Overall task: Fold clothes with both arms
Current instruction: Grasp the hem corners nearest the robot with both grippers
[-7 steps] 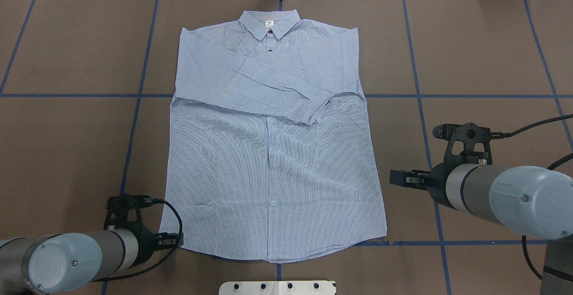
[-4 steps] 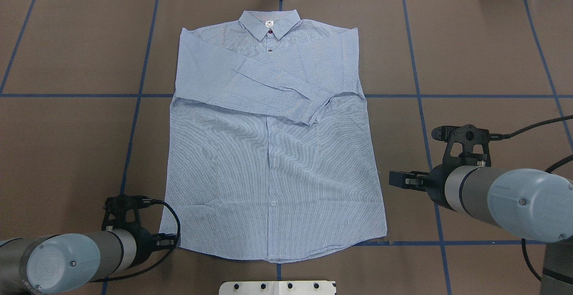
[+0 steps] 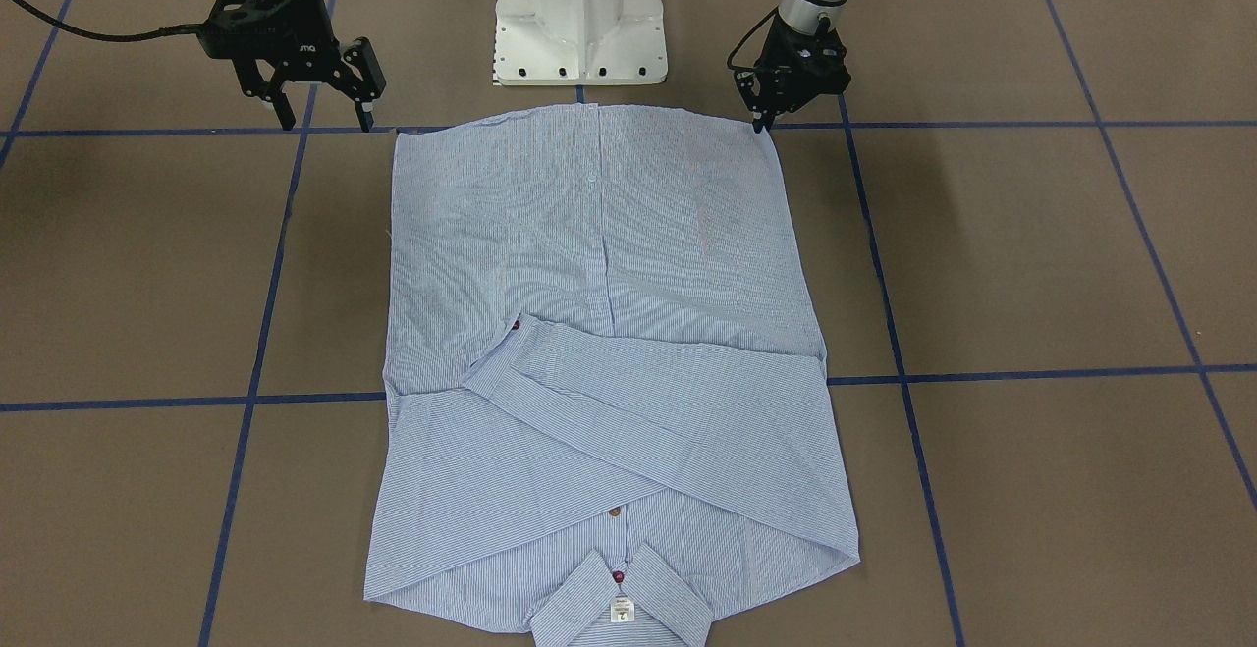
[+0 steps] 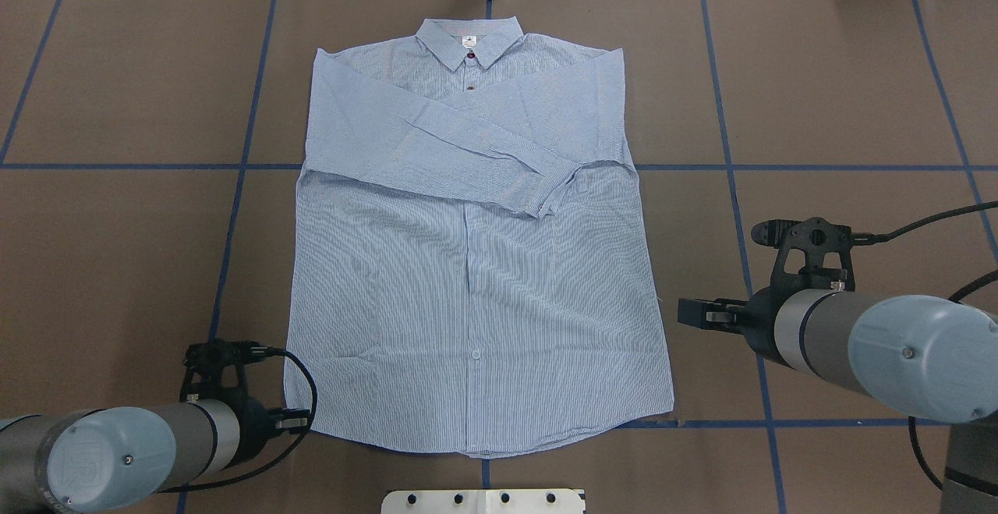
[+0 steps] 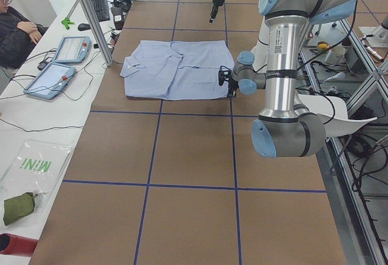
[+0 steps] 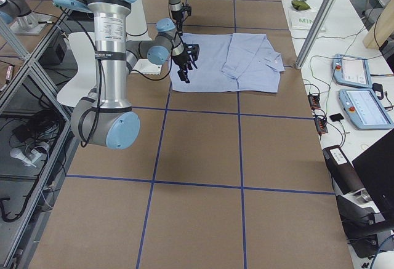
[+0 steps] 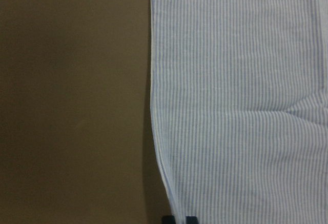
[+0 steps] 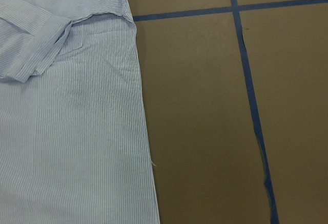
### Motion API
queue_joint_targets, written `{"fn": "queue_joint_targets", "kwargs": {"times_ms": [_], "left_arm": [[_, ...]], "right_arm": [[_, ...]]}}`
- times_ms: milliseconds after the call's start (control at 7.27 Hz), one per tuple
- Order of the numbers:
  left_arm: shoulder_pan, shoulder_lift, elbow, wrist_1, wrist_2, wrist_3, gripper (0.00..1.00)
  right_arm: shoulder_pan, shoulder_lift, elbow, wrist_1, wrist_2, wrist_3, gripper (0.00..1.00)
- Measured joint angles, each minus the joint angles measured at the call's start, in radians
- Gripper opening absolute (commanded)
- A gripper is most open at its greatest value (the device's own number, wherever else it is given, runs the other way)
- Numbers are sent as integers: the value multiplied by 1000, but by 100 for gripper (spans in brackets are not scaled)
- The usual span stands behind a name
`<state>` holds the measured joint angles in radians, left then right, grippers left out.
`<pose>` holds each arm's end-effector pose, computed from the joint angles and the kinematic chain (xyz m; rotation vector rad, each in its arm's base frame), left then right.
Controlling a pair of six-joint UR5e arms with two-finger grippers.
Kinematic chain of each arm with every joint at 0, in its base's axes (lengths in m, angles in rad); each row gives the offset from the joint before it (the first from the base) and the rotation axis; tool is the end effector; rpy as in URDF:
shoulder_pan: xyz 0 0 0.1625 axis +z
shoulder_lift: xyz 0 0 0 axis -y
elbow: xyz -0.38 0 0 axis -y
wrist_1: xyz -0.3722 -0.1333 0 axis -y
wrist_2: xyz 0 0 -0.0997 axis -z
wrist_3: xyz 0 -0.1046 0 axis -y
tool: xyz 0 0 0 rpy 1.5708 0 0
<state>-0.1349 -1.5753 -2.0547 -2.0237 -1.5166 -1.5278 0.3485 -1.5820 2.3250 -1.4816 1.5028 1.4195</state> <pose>0.4505 -0.2014 0.3488 0.1336 0.9334 -0.1105 -0.3413 -0.2734 0.2872 0.2683 -0.7918 0.2139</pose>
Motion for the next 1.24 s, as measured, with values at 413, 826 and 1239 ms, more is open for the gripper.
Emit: {"fn": "queue_joint_targets", "kwargs": {"times_ms": [413,826,1239], "left_arm": [[2,-1,-5,-1,6,0,0],[1,-1,-11,-2,11,-3,0],[1,-2,-14,-4,44,-3,0]], "right_arm": [[-25,-96,-19,160,-10,50,100],[-171,-137,-57,225,-169,231,78],[-279,-70,-124,186,-257,426,67]]}}
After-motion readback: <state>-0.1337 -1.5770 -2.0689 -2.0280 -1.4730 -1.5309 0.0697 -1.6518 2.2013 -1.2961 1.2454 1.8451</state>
